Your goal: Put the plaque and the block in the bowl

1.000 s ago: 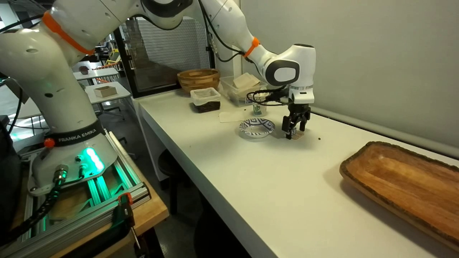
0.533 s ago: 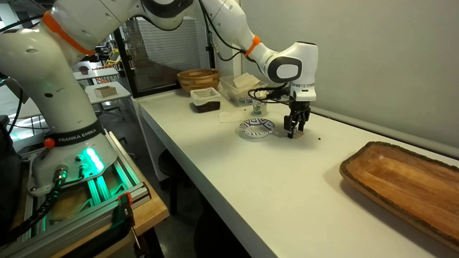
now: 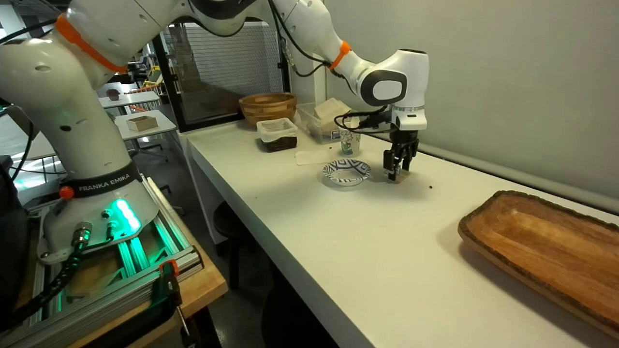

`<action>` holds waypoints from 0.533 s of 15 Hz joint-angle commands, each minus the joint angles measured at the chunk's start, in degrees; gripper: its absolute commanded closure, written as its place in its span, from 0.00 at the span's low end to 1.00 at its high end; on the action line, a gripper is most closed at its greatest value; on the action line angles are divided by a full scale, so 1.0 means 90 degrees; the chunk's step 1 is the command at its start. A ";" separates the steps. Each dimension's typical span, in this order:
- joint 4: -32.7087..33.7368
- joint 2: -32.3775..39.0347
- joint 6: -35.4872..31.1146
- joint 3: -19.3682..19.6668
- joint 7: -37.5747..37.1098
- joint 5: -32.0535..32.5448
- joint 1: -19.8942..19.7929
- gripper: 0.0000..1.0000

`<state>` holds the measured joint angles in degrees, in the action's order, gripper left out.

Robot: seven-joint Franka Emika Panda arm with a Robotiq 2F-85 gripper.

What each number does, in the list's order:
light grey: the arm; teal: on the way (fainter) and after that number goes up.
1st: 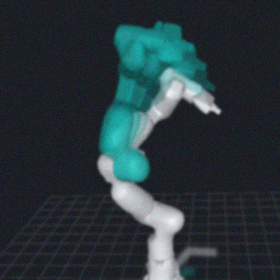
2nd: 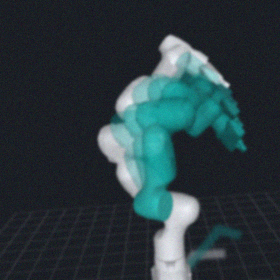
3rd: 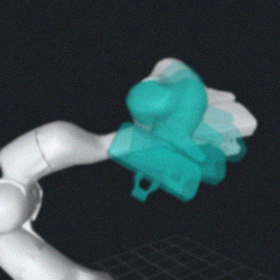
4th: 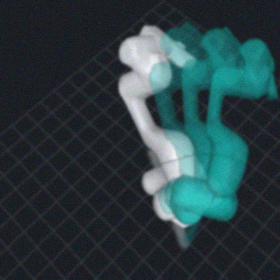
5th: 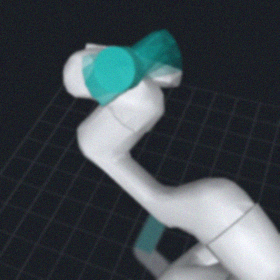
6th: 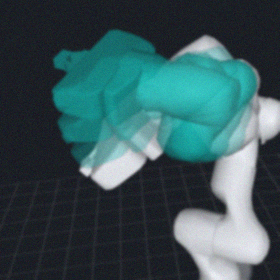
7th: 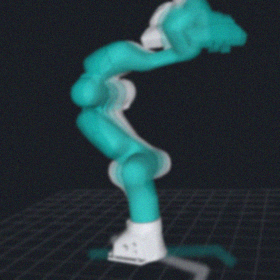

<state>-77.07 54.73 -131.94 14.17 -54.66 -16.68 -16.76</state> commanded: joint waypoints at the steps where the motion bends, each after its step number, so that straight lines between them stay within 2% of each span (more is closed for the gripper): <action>1: -0.0624 -0.0626 0.0038 -0.0056 0.0148 -0.0025 -0.0039 0.53; 8: -0.1370 -0.1523 0.0099 -0.0081 0.0173 0.0052 0.0207 0.53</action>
<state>-84.19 45.94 -131.92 13.76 -53.75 -16.68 -16.46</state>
